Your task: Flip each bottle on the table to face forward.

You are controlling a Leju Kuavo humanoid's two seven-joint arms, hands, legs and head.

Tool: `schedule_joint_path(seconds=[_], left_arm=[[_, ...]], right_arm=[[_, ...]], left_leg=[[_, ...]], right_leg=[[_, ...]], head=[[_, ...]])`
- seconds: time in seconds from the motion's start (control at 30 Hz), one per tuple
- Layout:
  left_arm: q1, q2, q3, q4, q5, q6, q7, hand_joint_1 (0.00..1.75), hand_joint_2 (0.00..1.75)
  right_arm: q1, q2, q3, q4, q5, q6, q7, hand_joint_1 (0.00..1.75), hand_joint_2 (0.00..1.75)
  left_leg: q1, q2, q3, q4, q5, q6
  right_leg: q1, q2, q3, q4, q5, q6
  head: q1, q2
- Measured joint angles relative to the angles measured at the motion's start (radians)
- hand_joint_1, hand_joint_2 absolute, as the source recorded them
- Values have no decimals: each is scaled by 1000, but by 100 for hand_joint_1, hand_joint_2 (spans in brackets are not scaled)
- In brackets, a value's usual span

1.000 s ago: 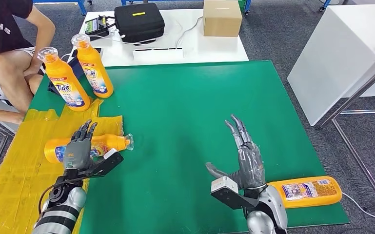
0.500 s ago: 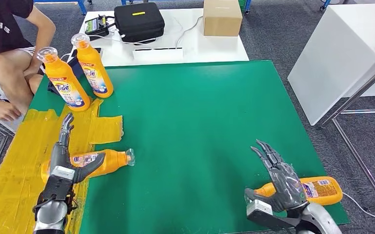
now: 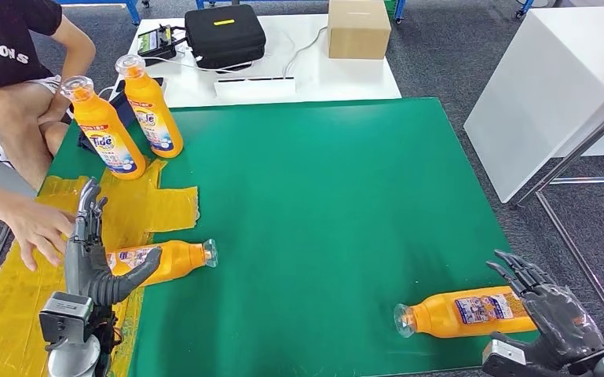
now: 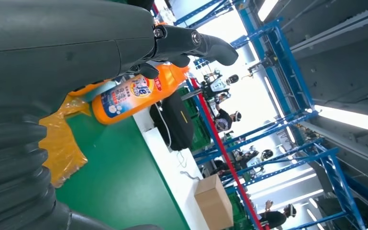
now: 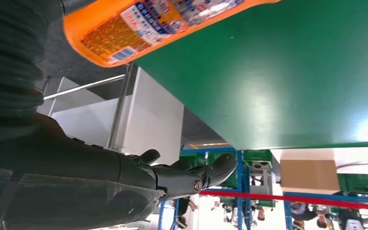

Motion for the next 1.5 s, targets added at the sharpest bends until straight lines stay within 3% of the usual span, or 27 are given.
schedule_joint_path(seconds=[0.27, 0.43, 0.83, 1.13, 1.23, 1.3, 1.5], left_arm=[[16, -2, -40, -39, 8, -17, -6, 0, 175], [29, -2, -78, -68, 12, -10, -6, 0, 175], [49, -2, -115, -105, 51, -10, -13, 0, 175], [55, -2, -118, -123, 67, -17, -20, 0, 175], [63, -1, -118, -140, 118, -62, -36, 0, 175], [74, -1, -119, -165, 170, -117, -49, 0, 175], [115, 2, -134, -259, 227, -218, -57, 0, 175]], right_arm=[[-11, 4, -77, 25, 15, 65, -48, 0, 175], [-13, 9, -113, 55, 106, 89, -44, 0, 175], [-14, -21, -39, 198, 211, 47, 128, 0, 175], [-34, -45, 19, 267, 225, 17, 161, 0, 175], [-50, -48, 37, 289, 259, -16, 198, 1, 175], [-70, -48, 57, 317, 293, -56, 223, 7, 175], [-140, -22, 133, 411, 343, -194, 238, 54, 175]], left_leg=[[-1, 0, 0, 0, 0, 0], [-1, 0, 0, 0, 0, 1], [-1, 0, 0, 0, 0, 1], [-1, 0, 0, 0, 0, 1], [-1, 0, 1, 0, 0, 1], [-1, 1, 1, 0, 0, 1], [-1, 2, 1, 0, 0, 1]], right_leg=[[-1, 0, 0, 0, 0, 0], [-1, 0, 0, 0, 0, 0], [-1, 0, 1, 0, 0, 0], [-1, 0, 1, 0, 0, 0], [0, 0, 1, 0, 0, 0], [0, 0, 1, 0, 0, 0], [0, 0, 1, 0, 0, 0]], head=[[0, 0], [0, 0], [0, 0], [0, 0], [0, 0], [0, 0], [0, 0]])
